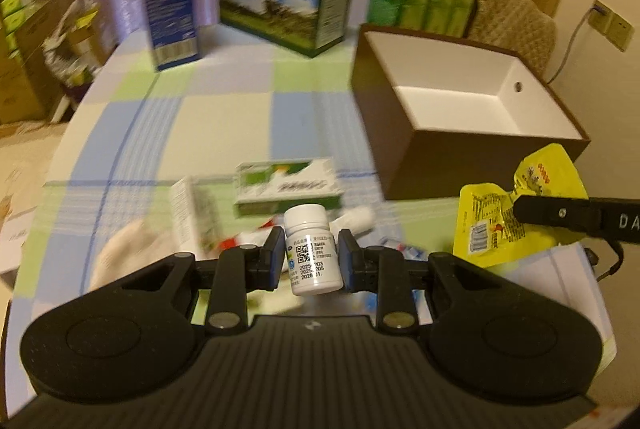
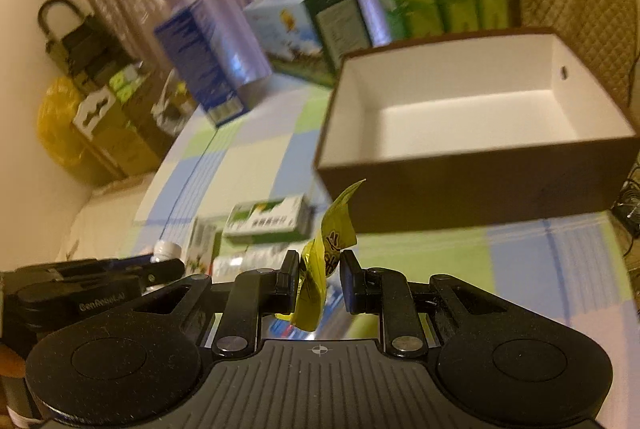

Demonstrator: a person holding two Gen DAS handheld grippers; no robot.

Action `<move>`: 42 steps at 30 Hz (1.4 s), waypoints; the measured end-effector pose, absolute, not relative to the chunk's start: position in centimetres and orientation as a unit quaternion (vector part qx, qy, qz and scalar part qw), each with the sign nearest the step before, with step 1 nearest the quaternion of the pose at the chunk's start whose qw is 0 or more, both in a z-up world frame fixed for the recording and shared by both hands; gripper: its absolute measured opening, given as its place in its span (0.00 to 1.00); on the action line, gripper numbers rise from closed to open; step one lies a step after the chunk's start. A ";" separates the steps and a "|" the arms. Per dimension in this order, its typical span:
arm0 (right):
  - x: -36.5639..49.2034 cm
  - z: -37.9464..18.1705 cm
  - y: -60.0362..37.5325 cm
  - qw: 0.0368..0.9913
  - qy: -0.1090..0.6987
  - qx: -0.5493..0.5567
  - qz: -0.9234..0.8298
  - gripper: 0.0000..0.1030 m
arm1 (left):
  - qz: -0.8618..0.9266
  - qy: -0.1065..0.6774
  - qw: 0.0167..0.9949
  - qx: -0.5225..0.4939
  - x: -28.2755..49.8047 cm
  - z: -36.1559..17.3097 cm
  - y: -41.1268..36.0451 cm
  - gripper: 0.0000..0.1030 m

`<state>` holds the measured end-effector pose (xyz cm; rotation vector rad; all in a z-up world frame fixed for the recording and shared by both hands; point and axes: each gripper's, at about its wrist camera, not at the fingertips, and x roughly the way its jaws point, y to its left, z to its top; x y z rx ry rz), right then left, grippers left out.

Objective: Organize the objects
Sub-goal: 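Carry the pill bottle and yellow pouch with both tools over the open brown box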

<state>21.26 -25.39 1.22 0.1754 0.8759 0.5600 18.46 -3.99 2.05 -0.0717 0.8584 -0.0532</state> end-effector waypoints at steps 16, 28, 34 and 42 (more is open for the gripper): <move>30.7 5.8 -35.3 0.894 0.360 0.143 0.224 0.18 | -0.098 0.386 0.917 -0.007 29.1 5.2 -14.3 0.24; 37.5 2.8 -38.3 0.887 0.390 0.150 0.199 0.18 | -0.104 0.416 0.903 -0.009 36.8 3.3 -19.3 0.24; 40.1 -0.1 -38.8 0.875 0.422 0.148 0.188 0.18 | -0.101 0.448 0.888 -0.011 39.6 0.9 -21.1 0.24; 42.0 -2.4 -39.3 0.865 0.449 0.143 0.173 0.18 | -0.105 0.489 0.866 -0.009 41.8 -2.6 -23.2 0.24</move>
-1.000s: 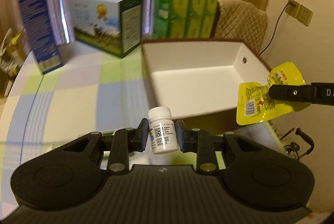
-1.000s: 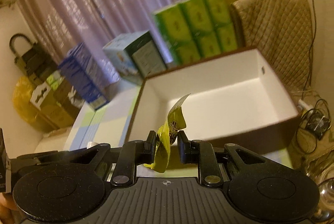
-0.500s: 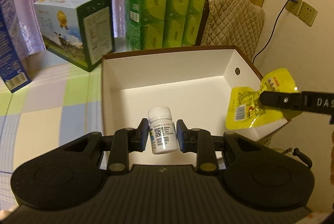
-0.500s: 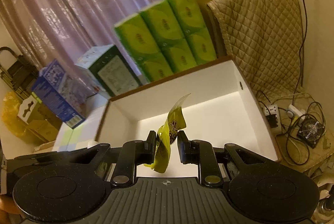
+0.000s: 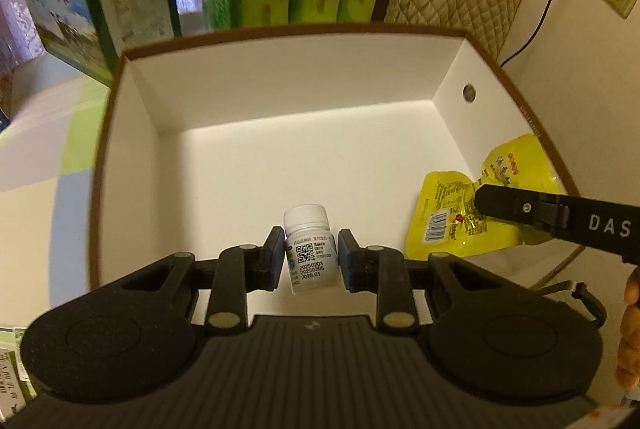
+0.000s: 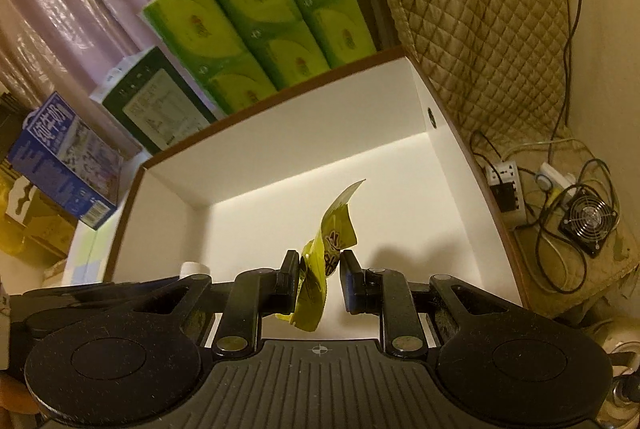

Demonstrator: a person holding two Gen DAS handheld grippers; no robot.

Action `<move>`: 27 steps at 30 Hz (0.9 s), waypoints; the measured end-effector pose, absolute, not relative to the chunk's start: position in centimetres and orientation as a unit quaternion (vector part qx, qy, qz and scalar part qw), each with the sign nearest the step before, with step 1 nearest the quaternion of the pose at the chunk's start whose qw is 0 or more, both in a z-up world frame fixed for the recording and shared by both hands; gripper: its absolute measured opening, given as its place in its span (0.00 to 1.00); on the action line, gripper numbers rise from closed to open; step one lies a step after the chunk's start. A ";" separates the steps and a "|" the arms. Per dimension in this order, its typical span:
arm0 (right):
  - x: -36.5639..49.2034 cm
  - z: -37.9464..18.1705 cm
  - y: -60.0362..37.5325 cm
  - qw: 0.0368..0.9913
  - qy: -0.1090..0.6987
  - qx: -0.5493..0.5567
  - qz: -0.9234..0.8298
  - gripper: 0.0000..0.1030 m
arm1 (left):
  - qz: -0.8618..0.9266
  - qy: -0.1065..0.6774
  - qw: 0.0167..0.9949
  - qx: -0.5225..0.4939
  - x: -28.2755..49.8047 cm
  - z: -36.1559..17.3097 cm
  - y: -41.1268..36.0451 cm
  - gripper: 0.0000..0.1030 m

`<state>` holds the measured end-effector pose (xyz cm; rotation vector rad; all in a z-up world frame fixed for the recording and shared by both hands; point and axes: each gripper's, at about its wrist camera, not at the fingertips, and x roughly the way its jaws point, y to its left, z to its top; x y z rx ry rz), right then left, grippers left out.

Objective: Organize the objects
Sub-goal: 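Carry the pill bottle and yellow pouch with both tools over the open brown box, then open the left tool to drop the bottle while the right tool releases the pouch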

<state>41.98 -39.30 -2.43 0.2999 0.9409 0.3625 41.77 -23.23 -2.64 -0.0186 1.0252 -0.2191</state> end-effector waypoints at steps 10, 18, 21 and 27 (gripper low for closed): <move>43.2 -3.6 -39.4 0.861 0.463 0.132 0.164 0.18 | -0.118 0.521 0.845 -0.015 43.1 -5.0 -24.2 0.31; 43.7 -3.8 -39.3 0.860 0.466 0.133 0.163 0.18 | -0.108 0.514 0.851 -0.020 43.0 -4.6 -23.3 0.49; 43.9 -3.9 -39.1 0.859 0.466 0.135 0.165 0.18 | -0.099 0.513 0.852 -0.022 42.9 -4.3 -22.7 0.51; 44.1 -3.7 -38.6 0.860 0.442 0.163 0.195 0.18 | -0.090 0.506 0.857 -0.028 42.5 -3.5 -21.8 0.61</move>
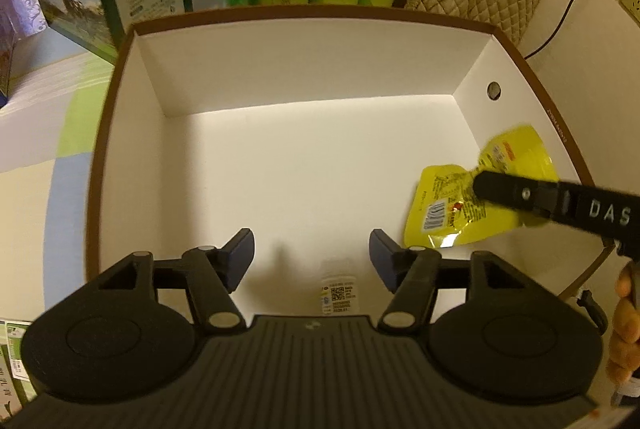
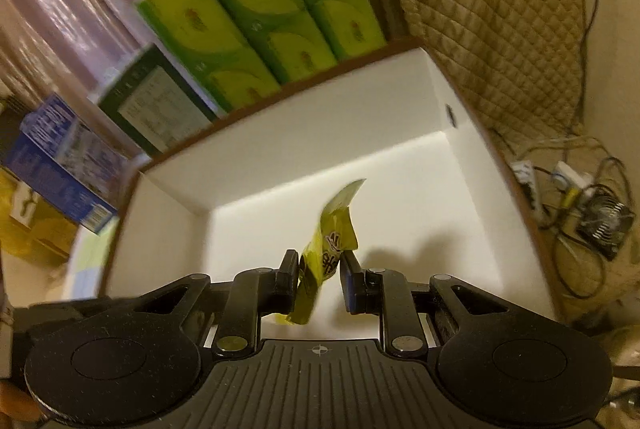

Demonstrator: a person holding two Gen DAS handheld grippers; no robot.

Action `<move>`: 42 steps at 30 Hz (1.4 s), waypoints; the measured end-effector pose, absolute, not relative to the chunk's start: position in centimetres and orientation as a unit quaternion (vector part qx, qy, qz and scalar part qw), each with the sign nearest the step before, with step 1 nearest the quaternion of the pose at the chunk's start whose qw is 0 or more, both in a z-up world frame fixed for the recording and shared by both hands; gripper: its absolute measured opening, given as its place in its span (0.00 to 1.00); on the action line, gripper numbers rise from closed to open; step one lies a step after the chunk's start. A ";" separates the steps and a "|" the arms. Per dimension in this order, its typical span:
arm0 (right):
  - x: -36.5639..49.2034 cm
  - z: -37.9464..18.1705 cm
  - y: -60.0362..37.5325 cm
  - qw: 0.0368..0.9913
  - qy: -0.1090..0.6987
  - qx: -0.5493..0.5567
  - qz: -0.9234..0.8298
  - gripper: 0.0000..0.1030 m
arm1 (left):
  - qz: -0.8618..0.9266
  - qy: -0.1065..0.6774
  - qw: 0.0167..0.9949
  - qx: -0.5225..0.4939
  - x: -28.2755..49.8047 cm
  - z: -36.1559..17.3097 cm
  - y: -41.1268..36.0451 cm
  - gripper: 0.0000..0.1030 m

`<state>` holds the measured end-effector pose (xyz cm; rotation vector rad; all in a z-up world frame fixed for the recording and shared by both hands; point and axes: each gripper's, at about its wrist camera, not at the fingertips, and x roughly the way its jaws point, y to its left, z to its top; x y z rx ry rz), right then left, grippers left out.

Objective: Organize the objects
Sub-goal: 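Open the left tool to drop the bottle while the right tool releases the pouch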

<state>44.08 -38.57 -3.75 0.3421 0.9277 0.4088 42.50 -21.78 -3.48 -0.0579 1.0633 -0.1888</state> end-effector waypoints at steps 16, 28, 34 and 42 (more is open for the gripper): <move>42.8 -2.3 -38.5 0.874 0.436 0.119 0.179 0.69 | -0.068 0.483 0.872 -0.028 40.3 -1.0 -20.6 0.85; 39.7 -1.0 -38.9 0.882 0.428 0.109 0.163 0.72 | -0.068 0.462 0.883 -0.039 37.1 1.1 -19.3 0.86; 37.2 0.3 -38.9 0.889 0.418 0.109 0.155 0.72 | -0.078 0.454 0.887 -0.045 35.0 2.0 -18.5 0.86; 32.6 2.1 -38.0 0.895 0.407 0.112 0.147 0.72 | -0.102 0.442 0.890 -0.040 31.5 3.4 -17.4 0.86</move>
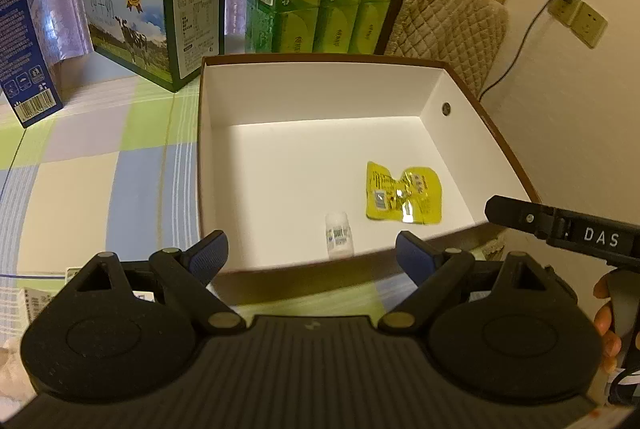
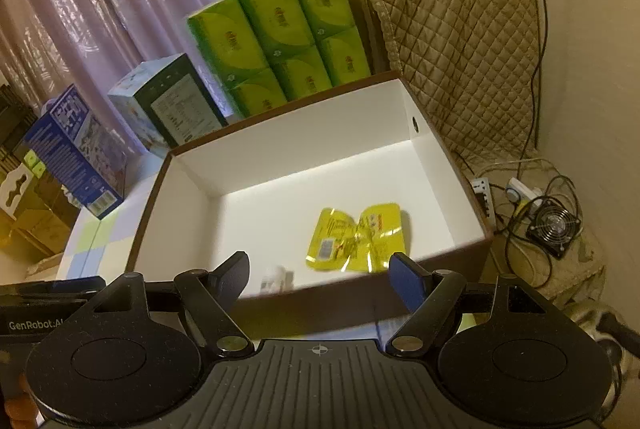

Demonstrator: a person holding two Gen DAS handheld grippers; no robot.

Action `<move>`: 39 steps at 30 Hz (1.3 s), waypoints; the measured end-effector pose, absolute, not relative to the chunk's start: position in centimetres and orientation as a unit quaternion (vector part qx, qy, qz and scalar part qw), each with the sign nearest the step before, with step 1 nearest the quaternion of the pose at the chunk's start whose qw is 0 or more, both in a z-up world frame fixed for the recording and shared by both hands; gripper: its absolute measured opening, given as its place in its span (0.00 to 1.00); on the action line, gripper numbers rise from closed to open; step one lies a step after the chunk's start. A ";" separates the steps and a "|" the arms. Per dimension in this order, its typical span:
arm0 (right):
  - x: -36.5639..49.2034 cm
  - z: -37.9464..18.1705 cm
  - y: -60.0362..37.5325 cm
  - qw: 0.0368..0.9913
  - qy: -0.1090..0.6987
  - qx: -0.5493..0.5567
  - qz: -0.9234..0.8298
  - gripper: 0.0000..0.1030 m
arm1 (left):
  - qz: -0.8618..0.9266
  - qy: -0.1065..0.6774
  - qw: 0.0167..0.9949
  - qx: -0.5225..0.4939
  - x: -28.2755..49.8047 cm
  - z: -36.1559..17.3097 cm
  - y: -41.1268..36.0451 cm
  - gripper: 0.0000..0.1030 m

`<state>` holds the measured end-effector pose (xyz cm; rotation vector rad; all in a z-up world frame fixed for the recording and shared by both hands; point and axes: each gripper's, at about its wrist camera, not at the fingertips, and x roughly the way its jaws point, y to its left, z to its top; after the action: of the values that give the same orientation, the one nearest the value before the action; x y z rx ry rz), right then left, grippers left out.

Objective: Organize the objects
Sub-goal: 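Open the left tool to drop the bottle while the right tool releases the pouch, then move both tools back from the box toward the remaining items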

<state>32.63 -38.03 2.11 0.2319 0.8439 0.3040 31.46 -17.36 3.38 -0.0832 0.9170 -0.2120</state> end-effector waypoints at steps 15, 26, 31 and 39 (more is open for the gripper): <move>24.4 3.3 -33.6 0.896 0.409 0.111 0.136 0.72 | -0.135 0.436 0.889 -0.044 24.1 4.7 -12.2 0.86; 20.3 1.8 -28.9 0.880 0.436 0.097 0.158 0.72 | -0.116 0.449 0.885 -0.048 19.5 3.8 -6.7 0.86; 19.1 1.1 -26.9 0.874 0.447 0.092 0.165 0.72 | -0.103 0.451 0.885 -0.056 17.9 3.5 -4.1 0.86; 17.5 -0.1 -24.2 0.867 0.461 0.082 0.171 0.72 | -0.086 0.458 0.883 -0.065 16.1 2.5 -0.8 0.86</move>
<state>17.52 -24.25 -0.11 0.1722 0.9653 0.3581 16.08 -0.83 2.53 -0.1360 0.9528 -0.1781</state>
